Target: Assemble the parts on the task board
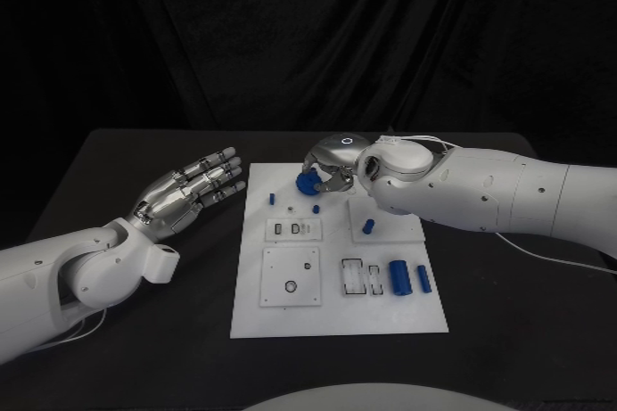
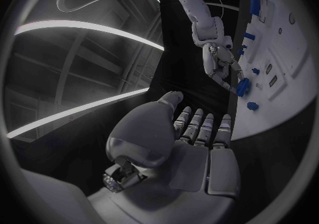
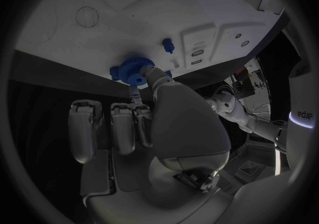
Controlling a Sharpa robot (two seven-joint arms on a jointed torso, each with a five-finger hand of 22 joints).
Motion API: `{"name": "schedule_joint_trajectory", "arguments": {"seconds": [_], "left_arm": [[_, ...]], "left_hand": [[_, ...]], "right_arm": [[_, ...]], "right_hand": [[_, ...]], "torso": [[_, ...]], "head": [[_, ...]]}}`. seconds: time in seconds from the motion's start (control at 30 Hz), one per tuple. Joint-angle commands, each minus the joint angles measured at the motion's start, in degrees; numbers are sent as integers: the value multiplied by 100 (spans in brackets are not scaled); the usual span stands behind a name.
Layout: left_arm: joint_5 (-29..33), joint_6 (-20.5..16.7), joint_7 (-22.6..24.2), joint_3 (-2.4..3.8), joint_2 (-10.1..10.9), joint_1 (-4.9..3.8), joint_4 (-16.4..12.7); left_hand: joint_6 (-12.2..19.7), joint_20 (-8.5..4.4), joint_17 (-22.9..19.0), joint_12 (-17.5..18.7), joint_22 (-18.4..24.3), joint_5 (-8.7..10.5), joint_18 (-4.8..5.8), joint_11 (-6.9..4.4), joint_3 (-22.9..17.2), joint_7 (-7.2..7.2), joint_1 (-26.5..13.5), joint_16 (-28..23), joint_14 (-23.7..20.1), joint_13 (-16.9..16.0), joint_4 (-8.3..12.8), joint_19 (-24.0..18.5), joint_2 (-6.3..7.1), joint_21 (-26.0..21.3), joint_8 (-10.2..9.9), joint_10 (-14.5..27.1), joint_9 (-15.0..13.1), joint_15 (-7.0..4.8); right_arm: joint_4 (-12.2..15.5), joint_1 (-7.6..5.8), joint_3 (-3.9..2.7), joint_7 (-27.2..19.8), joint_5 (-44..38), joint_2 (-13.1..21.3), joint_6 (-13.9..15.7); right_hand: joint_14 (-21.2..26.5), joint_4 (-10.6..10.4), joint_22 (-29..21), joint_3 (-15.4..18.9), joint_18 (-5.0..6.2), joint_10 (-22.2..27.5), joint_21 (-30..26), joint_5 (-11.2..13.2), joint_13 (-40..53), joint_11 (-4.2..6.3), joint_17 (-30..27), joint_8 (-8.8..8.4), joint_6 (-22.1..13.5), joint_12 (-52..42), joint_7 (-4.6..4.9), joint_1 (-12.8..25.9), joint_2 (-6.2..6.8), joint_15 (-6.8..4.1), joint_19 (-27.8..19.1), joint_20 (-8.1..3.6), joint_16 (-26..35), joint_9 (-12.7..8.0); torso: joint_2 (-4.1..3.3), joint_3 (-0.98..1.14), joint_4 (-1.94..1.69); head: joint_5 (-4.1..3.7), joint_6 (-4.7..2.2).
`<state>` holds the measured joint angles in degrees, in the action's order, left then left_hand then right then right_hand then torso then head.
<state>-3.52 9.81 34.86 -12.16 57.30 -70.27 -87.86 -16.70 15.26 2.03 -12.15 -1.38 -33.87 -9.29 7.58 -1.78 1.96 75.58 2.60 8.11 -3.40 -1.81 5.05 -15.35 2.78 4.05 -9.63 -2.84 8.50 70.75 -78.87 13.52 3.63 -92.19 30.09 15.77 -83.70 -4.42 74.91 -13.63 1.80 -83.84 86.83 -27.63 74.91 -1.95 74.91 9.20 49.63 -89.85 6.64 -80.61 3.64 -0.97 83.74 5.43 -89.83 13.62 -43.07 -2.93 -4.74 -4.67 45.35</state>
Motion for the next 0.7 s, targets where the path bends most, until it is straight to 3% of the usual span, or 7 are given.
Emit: {"name": "schedule_joint_trajectory", "arguments": {"seconds": [0.03, 0.13, 0.23, 0.3, 0.33, 0.43, 0.7], "left_arm": [[-1, 87, 47, 5, -17, 6, -14], [-1, 98, 40, 5, -25, 7, -22], [-1, 105, 33, 5, -28, 7, -21], [-1, 106, 30, 5, -29, 8, -16], [-1, 107, 29, 5, -29, 8, -14], [-1, 108, 25, 5, -27, 8, -12], [-1, 113, 9, 5, -24, 9, -6]], "left_hand": [[10, 45, 8, -26, -6, 1, -110, 0, -23, 16, -66, 7, 1, 5, -10, 8, 0, 4, 24, 42, 0, 56], [10, 45, 8, -26, -6, 1, -110, 0, -23, 16, -66, 7, 1, 5, -10, 8, 0, 4, 24, 42, 0, 56], [10, 45, 8, -26, -6, 1, -110, 0, -23, 16, -66, 7, 1, 5, -10, 8, 0, 4, 24, 42, 0, 56], [18, 46, 8, -26, -5, 3, -110, 0, -32, 18, -72, 6, -2, 7, -5, 5, -1, 3, 22, 49, 2, 58], [18, 46, 8, -26, -5, 3, -110, 0, -32, 18, -72, 6, -2, 7, -5, 5, -1, 3, 22, 49, 2, 58], [18, 46, 8, -26, -5, 3, -110, 0, -32, 18, -72, 6, -2, 7, -5, 5, -1, 3, 22, 49, 2, 58], [23, 46, 7, -24, -6, 5, -110, 0, -37, 18, -76, 5, -4, 8, -3, 5, 0, 3, 21, 55, 3, 58]], "right_arm": [[-65, 40, 10, -13, -40, -37, -178], [-101, 46, 9, -17, -40, -66, -186], [-119, 49, 9, -22, -40, -86, -183], [-126, 50, 9, -24, -40, -98, -187], [-129, 51, 8, -25, -40, -103, -193], [-132, 52, 8, -26, -40, -111, -207], [-119, 52, 7, -21, -40, -87, -124]], "right_hand": [[-630, -15, 1319, -89, -42, -616, -102, 47, 1509, -32, 1509, 498, -187, -15, 35, 44, 43, -2, 229, 8, -17, 1545], [-630, -54, 1270, -230, -4, -616, -232, 87, 1509, -39, 1509, 108, -516, -15, 61, 73, 115, 12, 116, 16, -17, 1285], [-630, -68, 1240, -321, 20, -616, -319, 120, 1509, -3, 1509, -200, -788, -15, 18, 81, 170, -8, 46, 1, -17, 1058], [-630, -64, 1231, -349, 27, -616, -344, 119, 1509, 8, 1509, -283, -856, -15, -2, 74, 179, -18, 27, -6, -17, 986], [-630, -65, 1219, -386, 37, -616, -383, 121, 1509, 46, 1509, -439, -994, -15, -52, 78, 188, -48, 0, -30, -17, 853], [-630, -65, 1217, -400, 39, -563, -399, 139, 1477, 80, 1509, -542, -1090, 14, -93, 89, 204, -75, -6, -56, -17, 735], [-630, -67, 1184, -391, 63, -434, -496, 358, 1396, 92, 1509, -584, -1368, 87, -101, 109, 216, -92, -78, -78, -17, 482]], "torso": [[-1, 2, 3], [-2, 3, 3], [-1, 3, 4], [0, 2, 5], [0, 3, 6], [0, 2, 4], [0, 2, 4]], "head": [[-6, 8], [-13, 19], [-18, 20], [-24, 20], [-25, 20], [-26, 25], [-26, 25]]}}
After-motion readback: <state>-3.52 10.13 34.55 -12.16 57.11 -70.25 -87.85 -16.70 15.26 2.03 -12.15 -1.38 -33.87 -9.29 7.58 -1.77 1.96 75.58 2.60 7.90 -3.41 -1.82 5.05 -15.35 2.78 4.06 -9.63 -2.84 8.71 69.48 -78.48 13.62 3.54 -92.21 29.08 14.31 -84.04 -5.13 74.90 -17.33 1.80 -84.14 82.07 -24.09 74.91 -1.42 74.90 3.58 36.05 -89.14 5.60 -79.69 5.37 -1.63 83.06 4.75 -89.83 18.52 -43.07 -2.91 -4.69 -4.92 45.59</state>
